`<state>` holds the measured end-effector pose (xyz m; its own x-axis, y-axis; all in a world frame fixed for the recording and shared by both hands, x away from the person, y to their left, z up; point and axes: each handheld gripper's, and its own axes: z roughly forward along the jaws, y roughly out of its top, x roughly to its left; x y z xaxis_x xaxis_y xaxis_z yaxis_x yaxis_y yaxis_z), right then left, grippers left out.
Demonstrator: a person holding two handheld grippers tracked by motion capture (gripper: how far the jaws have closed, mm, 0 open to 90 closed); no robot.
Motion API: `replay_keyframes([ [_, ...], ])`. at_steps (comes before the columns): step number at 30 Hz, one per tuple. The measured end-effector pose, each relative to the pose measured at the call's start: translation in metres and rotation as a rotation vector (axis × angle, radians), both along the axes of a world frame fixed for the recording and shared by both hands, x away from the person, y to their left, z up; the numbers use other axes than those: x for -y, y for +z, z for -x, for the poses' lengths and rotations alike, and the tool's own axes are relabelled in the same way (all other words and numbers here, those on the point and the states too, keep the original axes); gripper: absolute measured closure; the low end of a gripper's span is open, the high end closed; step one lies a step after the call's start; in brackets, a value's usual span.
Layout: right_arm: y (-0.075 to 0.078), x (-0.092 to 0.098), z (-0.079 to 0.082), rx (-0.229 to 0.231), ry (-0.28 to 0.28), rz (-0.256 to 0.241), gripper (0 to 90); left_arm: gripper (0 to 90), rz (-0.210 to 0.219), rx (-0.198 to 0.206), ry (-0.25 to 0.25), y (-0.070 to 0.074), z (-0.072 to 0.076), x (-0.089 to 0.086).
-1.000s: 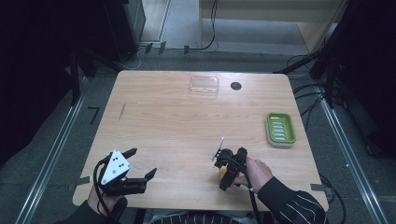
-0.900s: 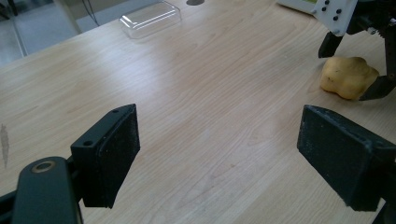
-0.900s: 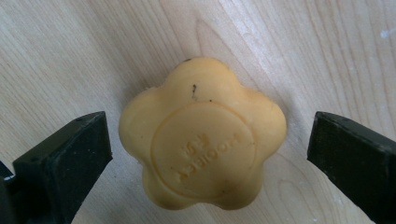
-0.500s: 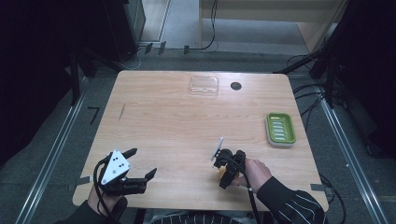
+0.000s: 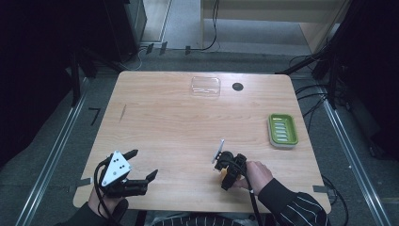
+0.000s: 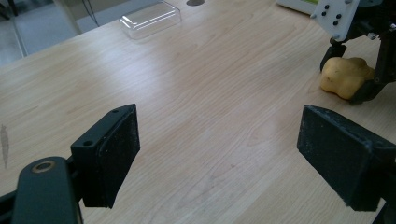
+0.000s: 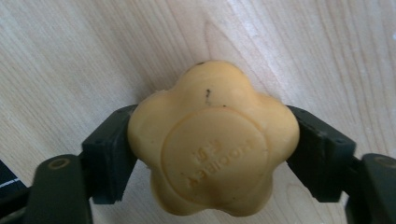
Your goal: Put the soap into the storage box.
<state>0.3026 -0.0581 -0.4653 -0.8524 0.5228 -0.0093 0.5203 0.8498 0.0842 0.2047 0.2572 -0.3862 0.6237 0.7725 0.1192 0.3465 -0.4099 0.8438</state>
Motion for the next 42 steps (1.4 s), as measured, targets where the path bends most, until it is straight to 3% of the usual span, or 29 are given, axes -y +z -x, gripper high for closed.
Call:
replay_keyframes([
  [11, -0.0008, -0.0008, 0.0026, 0.024, 0.008, 0.004, 25.4, 13.6, 0.0, 0.002, 0.001, 0.0001, 0.0002, 0.0001],
  [23, -0.0016, 0.0014, 0.0007, 0.005, -0.001, -0.009, 25.1, 13.6, -0.001, 0.002, 0.001, 0.0002, 0.0004, 0.0001],
  [42, 0.0026, 0.0062, 0.0002, 0.016, -0.026, -0.021, 25.6, 13.6, 0.0, 0.002, 0.0, 0.0002, 0.0001, -0.0001],
])
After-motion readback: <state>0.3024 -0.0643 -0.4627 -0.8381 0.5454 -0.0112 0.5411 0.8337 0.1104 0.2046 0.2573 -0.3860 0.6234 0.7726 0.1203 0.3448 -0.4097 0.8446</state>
